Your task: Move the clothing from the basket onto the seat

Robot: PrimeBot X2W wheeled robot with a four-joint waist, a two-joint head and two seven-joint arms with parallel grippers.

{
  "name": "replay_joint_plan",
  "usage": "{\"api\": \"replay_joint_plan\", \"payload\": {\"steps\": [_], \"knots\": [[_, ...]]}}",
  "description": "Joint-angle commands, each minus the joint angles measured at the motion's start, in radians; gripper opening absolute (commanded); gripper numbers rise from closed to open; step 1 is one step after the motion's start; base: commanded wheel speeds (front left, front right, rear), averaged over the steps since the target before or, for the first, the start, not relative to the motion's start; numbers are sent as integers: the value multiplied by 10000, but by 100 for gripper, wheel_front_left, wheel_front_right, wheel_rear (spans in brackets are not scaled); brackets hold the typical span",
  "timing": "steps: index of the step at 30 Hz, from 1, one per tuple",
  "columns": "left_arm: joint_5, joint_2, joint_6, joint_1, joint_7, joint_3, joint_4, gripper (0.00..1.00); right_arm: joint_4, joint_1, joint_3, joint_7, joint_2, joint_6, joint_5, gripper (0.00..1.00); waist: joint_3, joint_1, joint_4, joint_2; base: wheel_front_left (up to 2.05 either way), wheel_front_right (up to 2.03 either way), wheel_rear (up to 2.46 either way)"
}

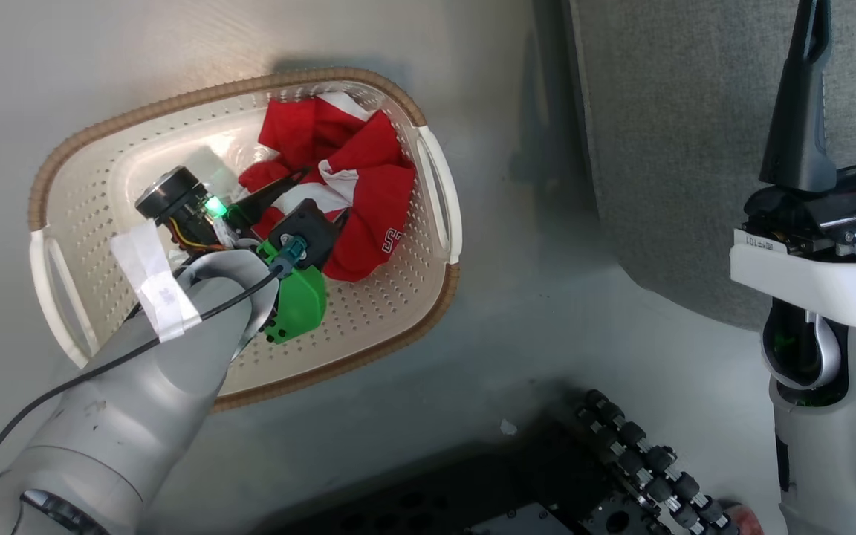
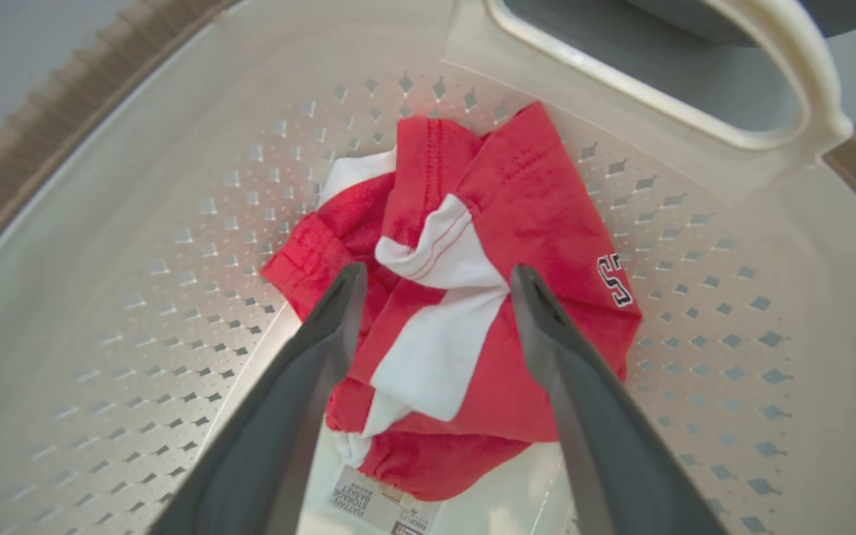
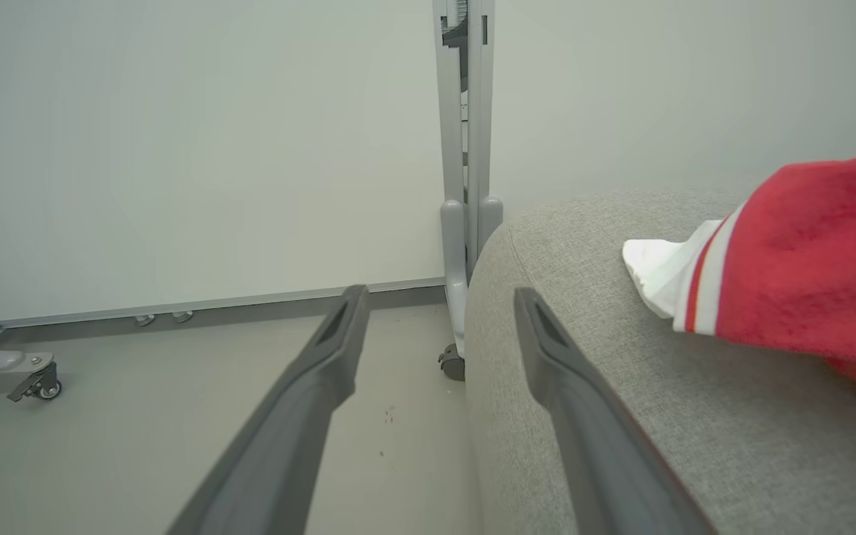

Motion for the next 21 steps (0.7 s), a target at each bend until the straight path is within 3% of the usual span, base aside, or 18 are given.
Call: {"api": "replay_joint_plan", "payload": {"steps": [1, 5, 21], "knots": [[-108, 24, -23, -293, -4, -161, 132, 100, -111, -180, 32, -30, 16, -3, -55, 100, 587, -2, -361, 0, 0, 0, 0], [-417, -114, -23, -782, -4, -589, 456, 100, -268, -312, 154, -30, 18, -3, -133, 100, 852, -2, -355, 0, 0, 0, 0], [-924, -752, -5, -1446, -4, -266, 1453, 100, -582, -174, 248, -32, -113, -3, -211, 100, 1290, -2, -268, 0, 0, 0, 0]]}}
